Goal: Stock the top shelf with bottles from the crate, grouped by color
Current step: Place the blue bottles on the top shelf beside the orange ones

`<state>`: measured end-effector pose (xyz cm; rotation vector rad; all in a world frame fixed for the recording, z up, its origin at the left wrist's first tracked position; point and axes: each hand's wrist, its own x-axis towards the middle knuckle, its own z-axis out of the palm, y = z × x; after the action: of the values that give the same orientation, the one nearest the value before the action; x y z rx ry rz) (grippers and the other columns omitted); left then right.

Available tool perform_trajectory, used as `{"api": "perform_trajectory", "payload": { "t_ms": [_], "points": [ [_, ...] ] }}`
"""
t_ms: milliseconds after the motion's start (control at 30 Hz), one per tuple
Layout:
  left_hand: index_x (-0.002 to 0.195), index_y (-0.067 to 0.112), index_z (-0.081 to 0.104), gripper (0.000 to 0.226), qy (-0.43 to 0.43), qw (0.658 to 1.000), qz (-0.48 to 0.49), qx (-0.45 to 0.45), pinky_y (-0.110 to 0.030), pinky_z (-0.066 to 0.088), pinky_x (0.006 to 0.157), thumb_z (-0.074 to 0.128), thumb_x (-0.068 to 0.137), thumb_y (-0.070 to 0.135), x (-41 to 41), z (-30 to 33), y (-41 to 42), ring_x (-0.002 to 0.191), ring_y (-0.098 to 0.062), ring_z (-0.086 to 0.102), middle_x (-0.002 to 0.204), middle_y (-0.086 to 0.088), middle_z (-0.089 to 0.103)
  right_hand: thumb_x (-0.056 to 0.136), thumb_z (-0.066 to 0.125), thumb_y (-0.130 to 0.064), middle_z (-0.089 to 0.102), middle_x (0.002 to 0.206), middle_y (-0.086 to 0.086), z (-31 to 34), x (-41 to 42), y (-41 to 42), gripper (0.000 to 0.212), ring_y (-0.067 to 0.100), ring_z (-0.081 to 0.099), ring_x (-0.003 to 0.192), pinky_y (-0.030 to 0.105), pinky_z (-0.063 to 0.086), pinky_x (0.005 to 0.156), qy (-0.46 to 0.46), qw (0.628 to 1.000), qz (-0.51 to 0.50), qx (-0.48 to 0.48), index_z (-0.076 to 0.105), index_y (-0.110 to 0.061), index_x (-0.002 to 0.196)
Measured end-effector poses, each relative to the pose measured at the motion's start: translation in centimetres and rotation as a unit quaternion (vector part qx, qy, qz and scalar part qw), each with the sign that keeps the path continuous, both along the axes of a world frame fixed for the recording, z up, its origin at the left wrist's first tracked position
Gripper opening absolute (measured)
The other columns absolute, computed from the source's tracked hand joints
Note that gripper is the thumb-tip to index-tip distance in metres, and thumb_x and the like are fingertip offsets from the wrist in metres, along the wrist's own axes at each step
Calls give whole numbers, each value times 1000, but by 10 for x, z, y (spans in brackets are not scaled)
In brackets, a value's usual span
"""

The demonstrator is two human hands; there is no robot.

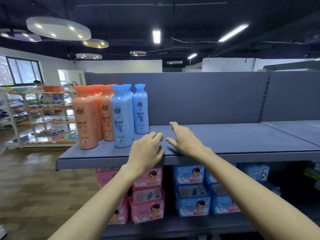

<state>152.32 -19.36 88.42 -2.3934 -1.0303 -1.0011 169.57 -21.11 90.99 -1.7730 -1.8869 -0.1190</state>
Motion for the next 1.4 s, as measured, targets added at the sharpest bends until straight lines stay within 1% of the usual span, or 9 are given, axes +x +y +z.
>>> {"api": "perform_trajectory", "payload": {
  "t_ms": [100,167,267,333,533,667,867,1200,1400],
  "points": [
    [92,18,55,17,9,999,-22,43,-31,37,42,60,78,25,6,-14,-21,72,-20,50,81,4,51,98,56,-30,50,143,11,-10,11,-32,68,30,48,127,40,42,101,-59,998,17,25,23,-9,153],
    [89,17,55,16,6,998,-36,53,-32,38,41,58,75,25,9,-23,-34,70,-19,48,79,4,49,98,55,-28,52,139,11,-23,20,-55,65,30,51,123,41,45,97,-82,995,26,46,25,-7,153],
    [90,16,55,18,12,997,-51,50,-32,40,41,56,74,25,15,-40,-49,70,-20,51,79,3,49,91,67,-21,59,133,14,-51,33,-84,62,29,60,117,40,54,90,-121,981,67,134,42,0,144],
    [92,16,54,20,26,997,-57,34,-32,42,42,54,75,28,20,-56,-54,73,-20,53,82,2,51,88,71,-21,59,134,12,-72,39,-98,63,25,61,117,36,55,90,-136,975,83,157,46,0,141],
    [100,19,55,26,64,994,-59,-72,-34,44,46,55,76,29,35,-122,-70,80,-21,57,87,3,53,84,75,-24,59,135,10,-143,57,-128,65,22,60,120,34,56,89,-121,982,94,112,48,-3,139],
    [97,19,54,27,97,984,-66,-137,-36,46,46,43,77,34,40,-170,-82,79,-19,57,86,4,52,91,67,-27,56,139,12,-199,71,-141,61,25,58,122,37,54,92,-80,993,78,40,44,-3,143],
    [100,20,51,20,145,958,-74,-237,-36,44,47,56,81,27,40,-239,-93,78,-20,55,86,4,50,97,58,-33,47,146,10,-289,81,-150,64,26,52,128,36,45,102,7,993,23,-115,33,-7,150],
    [102,21,52,20,176,909,-73,-370,-35,45,50,54,83,29,28,-325,-86,81,-19,55,90,4,52,96,57,-35,49,140,12,-388,70,-137,68,36,53,120,46,49,90,60,945,-69,-313,26,-12,151],
    [108,21,50,24,189,886,-67,-418,-33,42,53,51,86,31,22,-358,-85,85,-19,56,97,3,52,94,59,-31,50,134,19,-429,63,-106,63,40,53,117,43,46,88,66,908,-121,-396,31,-7,145]
  ]
}}
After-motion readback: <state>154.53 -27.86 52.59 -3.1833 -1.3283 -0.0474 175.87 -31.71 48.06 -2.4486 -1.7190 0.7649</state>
